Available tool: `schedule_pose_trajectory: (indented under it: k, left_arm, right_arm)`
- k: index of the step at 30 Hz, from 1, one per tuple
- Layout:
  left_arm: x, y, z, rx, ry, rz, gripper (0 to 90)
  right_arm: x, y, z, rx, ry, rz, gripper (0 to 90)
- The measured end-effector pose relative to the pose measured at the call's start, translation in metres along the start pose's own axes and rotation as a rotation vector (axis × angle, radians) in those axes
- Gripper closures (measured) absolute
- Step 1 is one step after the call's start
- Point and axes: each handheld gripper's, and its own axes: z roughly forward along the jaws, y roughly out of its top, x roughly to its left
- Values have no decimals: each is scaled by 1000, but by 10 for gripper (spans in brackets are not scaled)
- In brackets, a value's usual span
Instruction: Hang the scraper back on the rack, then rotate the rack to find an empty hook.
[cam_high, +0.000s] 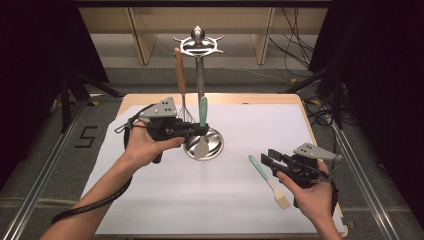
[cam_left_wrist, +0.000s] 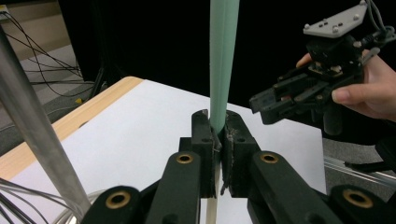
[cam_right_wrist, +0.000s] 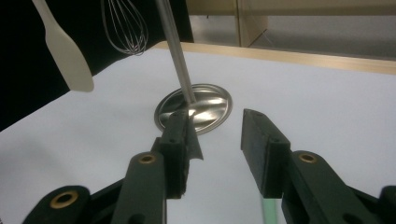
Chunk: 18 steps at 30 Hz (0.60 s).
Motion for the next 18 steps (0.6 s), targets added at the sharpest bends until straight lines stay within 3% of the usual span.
schedule_pose_trajectory:
  k: [1, 2, 3, 6, 7, 8, 9, 10, 11, 12, 14, 15, 16, 18]
  left_arm:
    - [2, 3, -1, -4, 4, -1, 843]
    - [2, 3, -1, -4, 4, -1, 843]
    - [3, 5, -2, -9, 5, 0, 843]
    - [4, 8, -3, -11, 10, 2, 843]
    - [5, 11, -4, -12, 4, 19, 843]
    - [6, 12, -4, -17, 3, 18, 843]
    - [7, 13, -5, -21, 4, 20, 843]
    - [7, 14, -5, -21, 5, 19, 843]
    - [8, 17, -5, -22, 6, 20, 843]
    - [9, 18, -5, -21, 11, 20, 843]
    - [10, 19, -5, -20, 11, 25, 843]
    - [11, 20, -5, -21, 17, 22, 843]
    - [11, 21, -5, -22, 18, 22, 843]
    - [14, 24, -6, -22, 28, 15, 843]
  right_arm:
    - [0, 1, -3, 29, 24, 6, 628]
    - [0, 1, -3, 29, 24, 6, 628]
    - [1, 0, -2, 22, 54, 16, 629]
    - [3, 1, -3, 26, 26, 30, 629]
    - [5, 0, -1, -8, 3, 30, 629]
    - [7, 2, -4, 49, 14, 46, 628]
    - [4, 2, -2, 30, 21, 16, 628]
    - [5, 1, 0, 13, 30, 27, 629]
    - [6, 1, 3, 1, -5, 13, 628]
    - [4, 0, 5, -4, 1, -8, 628]
    - [4, 1, 4, 21, 16, 5, 628]
    - [3, 1, 4, 39, 58, 6, 628]
    - [3, 0, 5, 42, 17, -9, 628]
    - [4, -1, 4, 47, 10, 7, 628]
